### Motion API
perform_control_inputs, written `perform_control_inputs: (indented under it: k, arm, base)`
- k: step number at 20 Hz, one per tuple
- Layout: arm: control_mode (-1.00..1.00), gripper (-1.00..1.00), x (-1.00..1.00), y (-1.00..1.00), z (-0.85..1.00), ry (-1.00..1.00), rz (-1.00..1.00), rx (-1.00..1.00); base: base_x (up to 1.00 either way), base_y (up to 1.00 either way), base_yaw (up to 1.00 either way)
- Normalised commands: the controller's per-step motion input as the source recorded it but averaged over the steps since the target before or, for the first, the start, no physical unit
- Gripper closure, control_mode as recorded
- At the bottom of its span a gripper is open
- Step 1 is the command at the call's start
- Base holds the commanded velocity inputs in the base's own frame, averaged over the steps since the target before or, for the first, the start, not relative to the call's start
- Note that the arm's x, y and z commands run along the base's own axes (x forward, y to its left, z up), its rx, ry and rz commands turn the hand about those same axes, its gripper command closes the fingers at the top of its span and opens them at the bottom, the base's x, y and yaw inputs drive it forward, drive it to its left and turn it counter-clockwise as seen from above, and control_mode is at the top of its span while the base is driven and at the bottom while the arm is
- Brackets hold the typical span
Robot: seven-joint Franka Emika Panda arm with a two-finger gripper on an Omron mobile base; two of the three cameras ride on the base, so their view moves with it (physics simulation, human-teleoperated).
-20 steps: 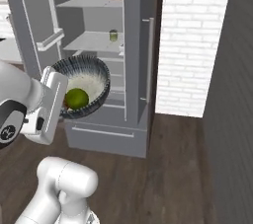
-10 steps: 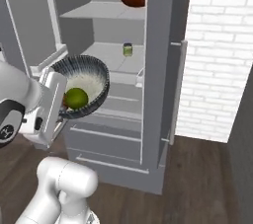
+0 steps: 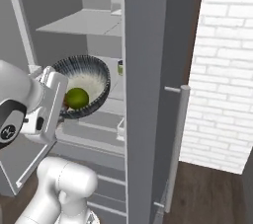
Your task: Pick the chicken drumstick and lime from their plates and place them in the bowl. Then put the bowl in the fridge.
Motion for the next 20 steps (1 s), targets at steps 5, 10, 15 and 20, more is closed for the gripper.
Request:
perform_control_inputs:
  k: [5,10,15,20]
  arm:
    - [1.0,1.0,0.0,0.0,0.0,0.0,0.0,0.0]
    - [-1.0,1.0,0.06,0.04,-0.05,0.0,0.02,0.0]
    - [-1.0,1.0,0.77,0.1,-0.36,0.0,0.29,0.04]
    - [-1.0,1.0,0.79,0.1,-0.31,0.04,0.31,0.06]
  base:
    - [0.76,0.15,0.09]
    - [0.4,0.06,0.05]
    - [0.0,0.0,0.0]
    - [0.0,0.0,0.0]
